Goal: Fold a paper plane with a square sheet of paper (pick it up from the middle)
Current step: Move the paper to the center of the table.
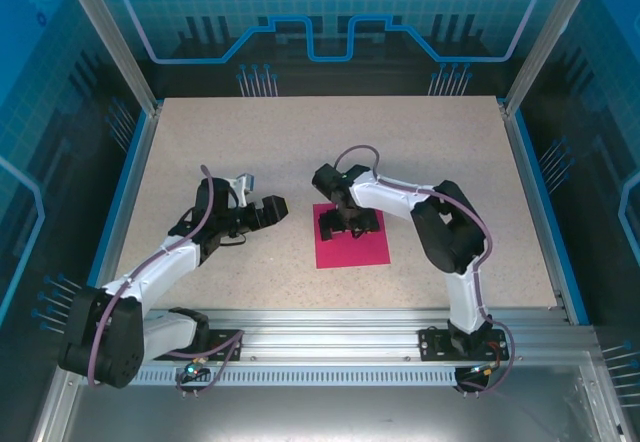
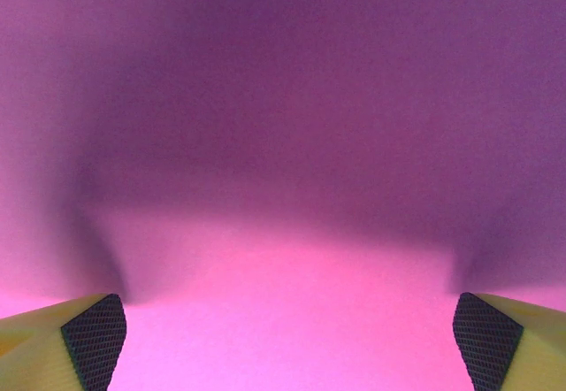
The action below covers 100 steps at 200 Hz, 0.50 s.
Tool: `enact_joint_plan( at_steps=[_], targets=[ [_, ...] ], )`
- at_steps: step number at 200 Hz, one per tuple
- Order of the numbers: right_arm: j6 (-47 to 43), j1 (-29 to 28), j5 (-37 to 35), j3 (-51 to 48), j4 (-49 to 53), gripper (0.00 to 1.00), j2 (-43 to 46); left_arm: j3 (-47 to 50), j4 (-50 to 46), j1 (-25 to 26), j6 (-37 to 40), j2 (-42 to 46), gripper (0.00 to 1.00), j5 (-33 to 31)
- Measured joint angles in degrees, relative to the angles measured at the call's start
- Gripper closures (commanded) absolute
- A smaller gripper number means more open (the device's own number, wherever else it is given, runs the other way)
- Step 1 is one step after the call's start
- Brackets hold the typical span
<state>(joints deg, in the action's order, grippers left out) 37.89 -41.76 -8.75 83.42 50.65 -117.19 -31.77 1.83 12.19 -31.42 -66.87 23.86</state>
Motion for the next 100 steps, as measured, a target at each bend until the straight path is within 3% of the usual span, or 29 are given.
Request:
enact_joint_plan(
  at_steps=[100],
  targets=[
    [0.28,0.07,1.11,-0.20,-0.68,0.04,-0.81,0.00,-0.04,0.00,0.02,0.00,0.01,0.00]
  ],
)
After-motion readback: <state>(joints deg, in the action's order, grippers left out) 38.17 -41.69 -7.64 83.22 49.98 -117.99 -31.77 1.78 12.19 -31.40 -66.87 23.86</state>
